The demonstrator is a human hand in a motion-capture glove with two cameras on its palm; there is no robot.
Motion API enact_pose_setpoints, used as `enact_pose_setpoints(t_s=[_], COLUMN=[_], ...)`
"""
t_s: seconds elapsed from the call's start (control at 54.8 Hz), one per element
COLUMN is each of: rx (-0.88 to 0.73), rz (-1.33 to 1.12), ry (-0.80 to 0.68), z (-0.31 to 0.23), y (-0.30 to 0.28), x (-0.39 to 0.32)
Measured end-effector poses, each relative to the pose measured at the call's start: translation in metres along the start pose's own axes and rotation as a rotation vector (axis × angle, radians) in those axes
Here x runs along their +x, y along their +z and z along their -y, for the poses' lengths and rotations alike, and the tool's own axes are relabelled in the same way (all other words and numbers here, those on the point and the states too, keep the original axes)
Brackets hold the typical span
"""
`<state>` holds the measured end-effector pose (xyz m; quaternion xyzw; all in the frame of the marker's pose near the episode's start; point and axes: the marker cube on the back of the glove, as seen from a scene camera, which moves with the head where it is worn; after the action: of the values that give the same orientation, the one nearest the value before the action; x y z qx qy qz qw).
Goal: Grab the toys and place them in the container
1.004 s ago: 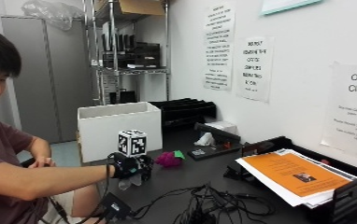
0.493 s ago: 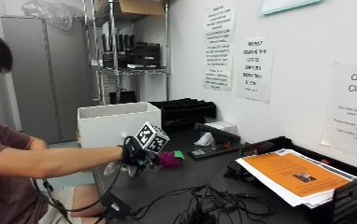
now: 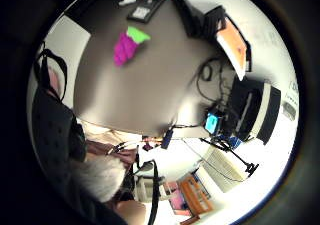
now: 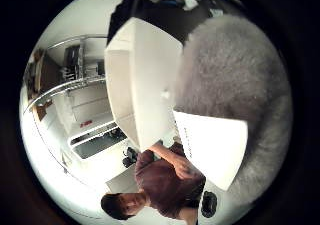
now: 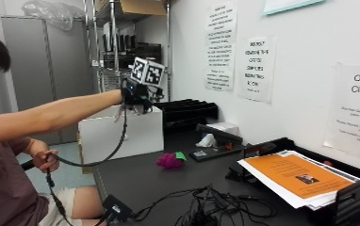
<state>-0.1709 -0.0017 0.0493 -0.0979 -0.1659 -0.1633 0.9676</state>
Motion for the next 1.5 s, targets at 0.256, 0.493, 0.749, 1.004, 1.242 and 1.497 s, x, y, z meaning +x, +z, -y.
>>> enact_pose_setpoints(t_s=[0.256, 0.493, 0.749, 1.004, 1.242, 1.497], rx=[0.167, 0.2, 0.171, 0.034, 0.106, 0.096], rz=[-0.111, -0.179, -0.316, -0.352, -0.384, -0.31], ry=[-0.157, -0.364, -0.508, -0.476, -0.258, -0.049], z=[-0.002, 0.031, 0.048, 0.05, 0.05, 0.057], y=[-0.083, -0.06, 0.006, -0.003, -0.075, -0.079], x=[-0.12, -0.267, -0.316, -0.302, -0.253, -0.109])
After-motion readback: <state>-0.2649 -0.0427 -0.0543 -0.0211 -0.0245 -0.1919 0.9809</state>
